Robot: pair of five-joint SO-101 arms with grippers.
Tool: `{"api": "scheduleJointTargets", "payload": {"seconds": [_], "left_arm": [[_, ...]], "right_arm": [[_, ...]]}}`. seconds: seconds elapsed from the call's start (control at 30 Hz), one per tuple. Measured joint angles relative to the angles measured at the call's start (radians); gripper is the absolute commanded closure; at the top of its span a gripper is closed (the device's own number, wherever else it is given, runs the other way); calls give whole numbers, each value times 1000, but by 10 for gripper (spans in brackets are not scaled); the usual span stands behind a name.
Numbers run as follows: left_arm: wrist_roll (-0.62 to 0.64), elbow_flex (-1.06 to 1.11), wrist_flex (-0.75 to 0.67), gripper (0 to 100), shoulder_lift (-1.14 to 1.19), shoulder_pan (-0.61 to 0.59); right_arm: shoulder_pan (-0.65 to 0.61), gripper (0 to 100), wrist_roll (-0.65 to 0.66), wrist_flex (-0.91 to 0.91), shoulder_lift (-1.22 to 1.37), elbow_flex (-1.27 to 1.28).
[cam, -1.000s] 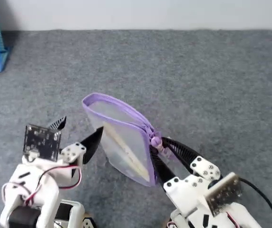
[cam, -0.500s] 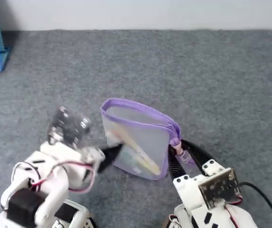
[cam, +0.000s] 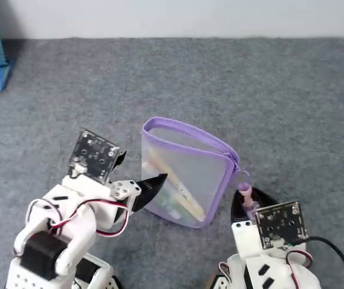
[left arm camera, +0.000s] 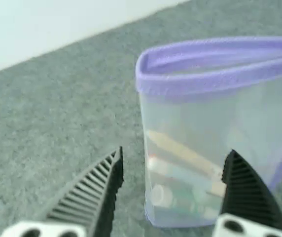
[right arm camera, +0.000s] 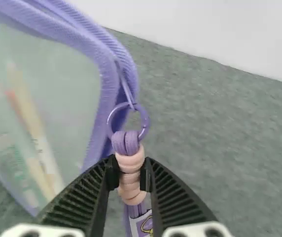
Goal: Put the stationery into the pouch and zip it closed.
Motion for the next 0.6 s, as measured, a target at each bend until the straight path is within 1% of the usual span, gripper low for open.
{"api": "scheduleJointTargets", "payload": {"seconds": [0.13,0.27,0.5,0.6], "left_arm": [[0,28,-3,691,3,0],[-8,43,-3,691,5,9],[-11,58,-3,691,5,21],[-14,64,0,691,5,31]], "right_arm": [[109,991,98,-5,0,100],[183,991,124,-17,0,161],[189,991,107,-20,0,161],[126,991,86,-20,0,161]]}}
